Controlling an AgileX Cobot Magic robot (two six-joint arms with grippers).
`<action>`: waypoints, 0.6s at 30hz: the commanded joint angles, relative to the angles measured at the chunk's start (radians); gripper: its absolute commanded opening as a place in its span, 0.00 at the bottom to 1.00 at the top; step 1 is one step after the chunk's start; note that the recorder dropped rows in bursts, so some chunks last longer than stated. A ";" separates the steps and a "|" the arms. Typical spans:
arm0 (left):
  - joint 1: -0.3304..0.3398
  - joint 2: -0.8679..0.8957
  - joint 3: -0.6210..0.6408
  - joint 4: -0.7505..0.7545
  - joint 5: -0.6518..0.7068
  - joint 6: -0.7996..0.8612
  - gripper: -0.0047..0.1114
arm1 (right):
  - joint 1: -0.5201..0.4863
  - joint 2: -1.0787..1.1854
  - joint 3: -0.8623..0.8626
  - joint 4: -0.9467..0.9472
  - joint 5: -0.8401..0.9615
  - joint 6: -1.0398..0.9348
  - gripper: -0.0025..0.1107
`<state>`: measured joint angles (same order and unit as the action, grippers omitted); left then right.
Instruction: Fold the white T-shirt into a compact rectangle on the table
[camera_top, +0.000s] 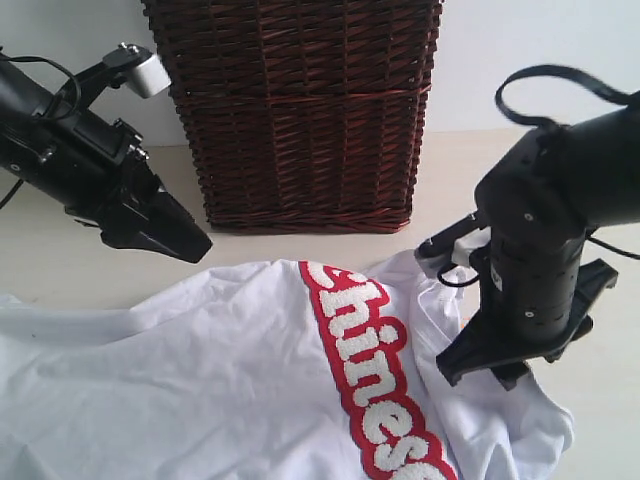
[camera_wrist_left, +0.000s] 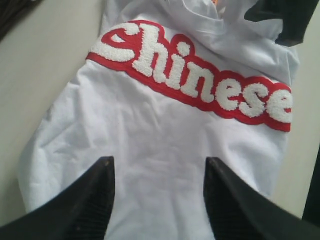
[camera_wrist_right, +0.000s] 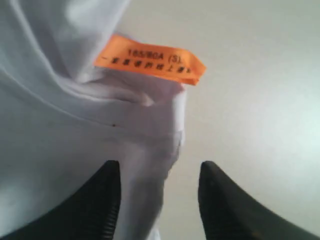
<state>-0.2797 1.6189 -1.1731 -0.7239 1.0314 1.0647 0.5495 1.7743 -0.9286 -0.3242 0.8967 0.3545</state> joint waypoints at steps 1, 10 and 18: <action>-0.002 -0.001 -0.002 -0.026 0.003 -0.003 0.50 | -0.006 0.072 0.030 -0.017 -0.036 0.047 0.31; -0.002 -0.001 -0.001 -0.045 -0.001 -0.003 0.50 | -0.004 -0.003 0.086 0.102 0.077 -0.028 0.02; -0.002 -0.001 -0.001 -0.049 -0.015 -0.003 0.50 | -0.004 -0.145 0.226 0.408 0.100 -0.292 0.02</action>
<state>-0.2797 1.6189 -1.1731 -0.7545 1.0240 1.0647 0.5495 1.6574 -0.7337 0.0126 0.9875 0.1344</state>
